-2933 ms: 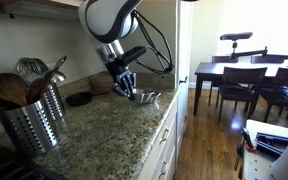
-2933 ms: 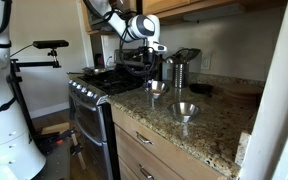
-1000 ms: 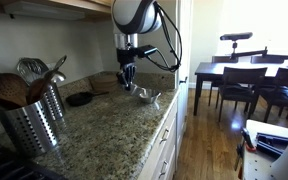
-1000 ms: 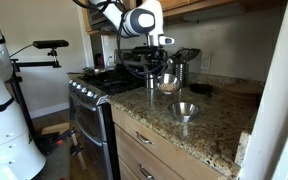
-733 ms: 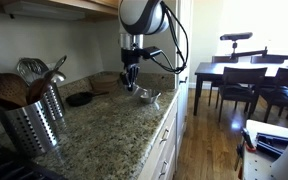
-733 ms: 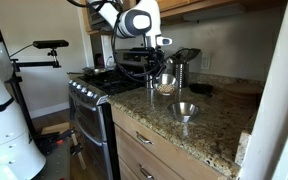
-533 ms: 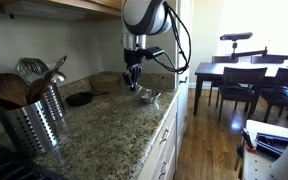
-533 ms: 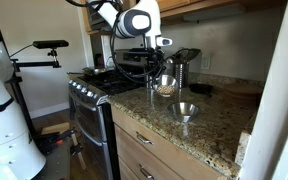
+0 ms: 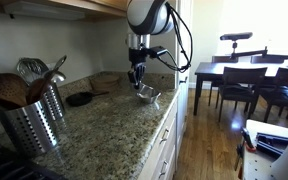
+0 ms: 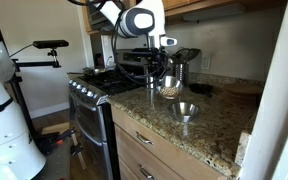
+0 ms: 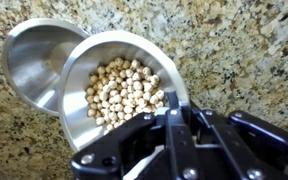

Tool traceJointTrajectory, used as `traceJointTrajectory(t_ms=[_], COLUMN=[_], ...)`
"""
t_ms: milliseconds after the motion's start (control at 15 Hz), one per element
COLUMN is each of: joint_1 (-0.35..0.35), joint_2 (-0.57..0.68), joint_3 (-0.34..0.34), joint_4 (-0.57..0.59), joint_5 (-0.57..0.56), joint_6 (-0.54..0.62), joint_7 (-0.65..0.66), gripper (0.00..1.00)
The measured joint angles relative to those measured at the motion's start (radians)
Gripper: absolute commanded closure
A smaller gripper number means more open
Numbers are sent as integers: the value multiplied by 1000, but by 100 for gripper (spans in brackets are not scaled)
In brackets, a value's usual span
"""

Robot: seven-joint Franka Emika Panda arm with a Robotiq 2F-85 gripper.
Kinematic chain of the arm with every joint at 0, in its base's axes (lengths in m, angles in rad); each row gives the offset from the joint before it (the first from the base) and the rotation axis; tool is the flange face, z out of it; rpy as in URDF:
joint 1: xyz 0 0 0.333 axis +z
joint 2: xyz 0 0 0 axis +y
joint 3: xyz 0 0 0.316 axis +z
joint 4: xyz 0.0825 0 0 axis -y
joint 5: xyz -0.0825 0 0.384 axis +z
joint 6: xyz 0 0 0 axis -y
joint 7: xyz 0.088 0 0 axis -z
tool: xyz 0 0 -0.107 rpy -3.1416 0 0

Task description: Pour the things in the bowl on the left into the bowl on the right

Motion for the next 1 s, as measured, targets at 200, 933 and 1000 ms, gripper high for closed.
traceJointTrajectory(t_ms=[200,933,1000], joint_1=[-12,-47,-50], joint_2=[0,1,2], joint_3=[-8,-19,-19], joint_4=[2,17,17], joint_5=[32,243,268], joint_6=[1,20,24], joint_7=[-51,-298,-319], gripper=[93,93,93])
